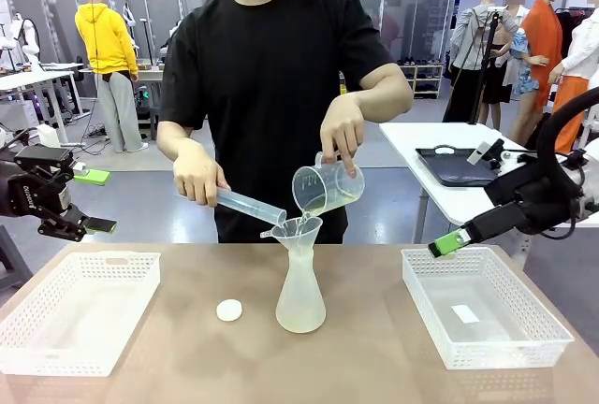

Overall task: Prepare the solutions needed for the experiment.
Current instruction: Once the solution is in the Big flask , pick up the Plastic Funnel and place it back into the right Organizing basket.

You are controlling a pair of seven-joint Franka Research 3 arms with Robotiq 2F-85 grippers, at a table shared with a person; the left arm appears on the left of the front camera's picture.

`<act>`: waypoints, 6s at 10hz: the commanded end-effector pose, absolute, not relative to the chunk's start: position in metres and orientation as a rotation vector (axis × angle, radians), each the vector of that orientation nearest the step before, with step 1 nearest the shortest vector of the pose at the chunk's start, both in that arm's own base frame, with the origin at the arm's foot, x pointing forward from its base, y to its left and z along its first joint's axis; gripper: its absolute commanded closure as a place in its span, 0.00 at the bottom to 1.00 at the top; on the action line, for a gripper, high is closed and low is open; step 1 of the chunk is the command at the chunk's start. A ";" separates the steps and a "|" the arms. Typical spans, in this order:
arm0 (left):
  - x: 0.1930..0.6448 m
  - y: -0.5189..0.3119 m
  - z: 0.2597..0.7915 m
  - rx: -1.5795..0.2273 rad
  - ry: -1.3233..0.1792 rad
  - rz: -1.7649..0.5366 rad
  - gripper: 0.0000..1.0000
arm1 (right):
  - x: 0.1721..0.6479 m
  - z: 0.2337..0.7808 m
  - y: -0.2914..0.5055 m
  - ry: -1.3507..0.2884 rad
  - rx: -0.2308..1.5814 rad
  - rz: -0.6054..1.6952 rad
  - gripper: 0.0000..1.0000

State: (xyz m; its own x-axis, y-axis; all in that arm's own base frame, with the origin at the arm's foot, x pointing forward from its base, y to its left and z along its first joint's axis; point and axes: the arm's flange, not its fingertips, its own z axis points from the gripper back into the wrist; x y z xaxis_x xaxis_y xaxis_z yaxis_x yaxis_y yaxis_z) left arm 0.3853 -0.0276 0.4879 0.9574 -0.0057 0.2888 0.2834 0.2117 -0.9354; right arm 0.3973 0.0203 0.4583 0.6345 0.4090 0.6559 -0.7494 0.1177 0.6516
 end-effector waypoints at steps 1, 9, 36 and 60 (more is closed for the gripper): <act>0.385 -0.028 0.490 -1.364 -0.246 -0.209 0.00 | 0.402 0.458 0.026 -0.370 1.112 0.931 0.49; 0.385 -0.028 0.490 -1.364 -0.246 -0.209 0.00 | 0.417 0.433 0.016 -0.077 1.367 -0.133 0.49; 0.385 -0.028 0.490 -1.364 -0.246 -0.209 0.00 | 0.494 0.525 0.133 -0.043 0.831 0.111 0.00; 0.385 -0.028 0.490 -1.364 -0.246 -0.209 0.00 | 0.567 0.508 0.290 0.179 0.304 0.228 0.00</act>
State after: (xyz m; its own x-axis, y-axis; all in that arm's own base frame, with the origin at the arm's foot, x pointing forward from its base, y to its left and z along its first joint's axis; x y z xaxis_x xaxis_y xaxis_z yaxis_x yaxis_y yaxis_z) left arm 0.3852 -0.0277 0.4879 0.9574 -0.0062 0.2887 0.2834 0.2117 -0.9353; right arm 0.5629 0.2872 0.5049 0.9547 0.2752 -0.1128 -0.2223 0.9123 0.3440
